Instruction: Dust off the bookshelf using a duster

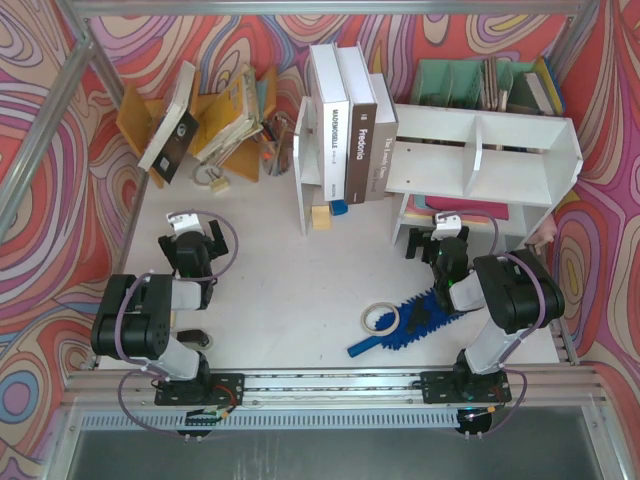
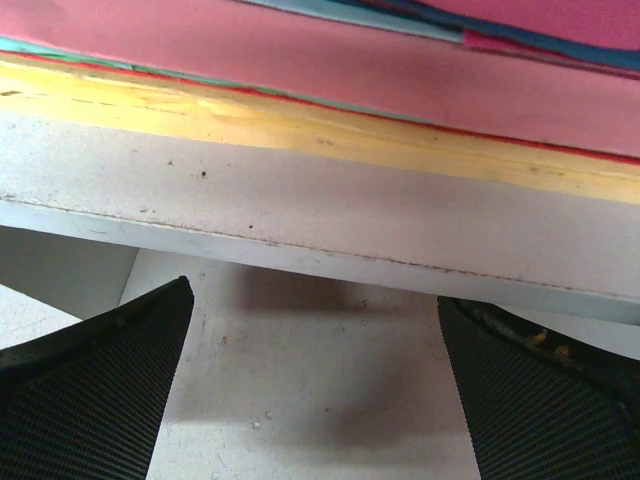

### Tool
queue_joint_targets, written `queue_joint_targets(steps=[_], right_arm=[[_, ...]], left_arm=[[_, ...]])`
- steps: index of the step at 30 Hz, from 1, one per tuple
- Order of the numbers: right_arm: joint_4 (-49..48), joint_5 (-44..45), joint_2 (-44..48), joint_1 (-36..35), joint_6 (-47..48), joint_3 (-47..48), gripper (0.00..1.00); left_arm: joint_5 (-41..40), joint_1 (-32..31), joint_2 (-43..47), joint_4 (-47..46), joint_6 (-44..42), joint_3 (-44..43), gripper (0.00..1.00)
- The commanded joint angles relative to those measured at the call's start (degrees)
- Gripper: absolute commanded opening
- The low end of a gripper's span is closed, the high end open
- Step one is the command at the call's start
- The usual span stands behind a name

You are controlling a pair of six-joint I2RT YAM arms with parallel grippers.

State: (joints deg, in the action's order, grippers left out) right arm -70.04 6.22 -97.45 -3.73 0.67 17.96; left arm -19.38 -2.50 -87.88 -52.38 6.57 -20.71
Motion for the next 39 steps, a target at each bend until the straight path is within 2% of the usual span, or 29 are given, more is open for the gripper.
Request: queue_joint_targets(steps=[1,22,29,36,39], right_arm=[[-2.25,0.8,0.88,0.12,0.85,0.79,0.99],[-1.72,0.17,0.82,0.26,0.59,1.11,0.99],[-2.1,0.15,0.97,0.45,0.84,0.84,0.99],[-6.6,-3.21,4.02,0.36,2.52,-2.84,0.99],[-3.9,-3.13,7.71,0.0,3.04,-3.23,0.99]], left_arm=[[0.55,0.39,0.05,0.17,-1.09,-0.31,0.98],[1.27,0.35,0.56,-0.24,-1.61,0.08,0.98],[-2.57,-1.6,8.51,0.05,-2.56,3.38,0.98],[-13.06,-9.73,20.66,13.27,-6.44,2.75,0.98],[-15.67,-11.89,26.01,18.24,-5.5,3.16,0.98]])
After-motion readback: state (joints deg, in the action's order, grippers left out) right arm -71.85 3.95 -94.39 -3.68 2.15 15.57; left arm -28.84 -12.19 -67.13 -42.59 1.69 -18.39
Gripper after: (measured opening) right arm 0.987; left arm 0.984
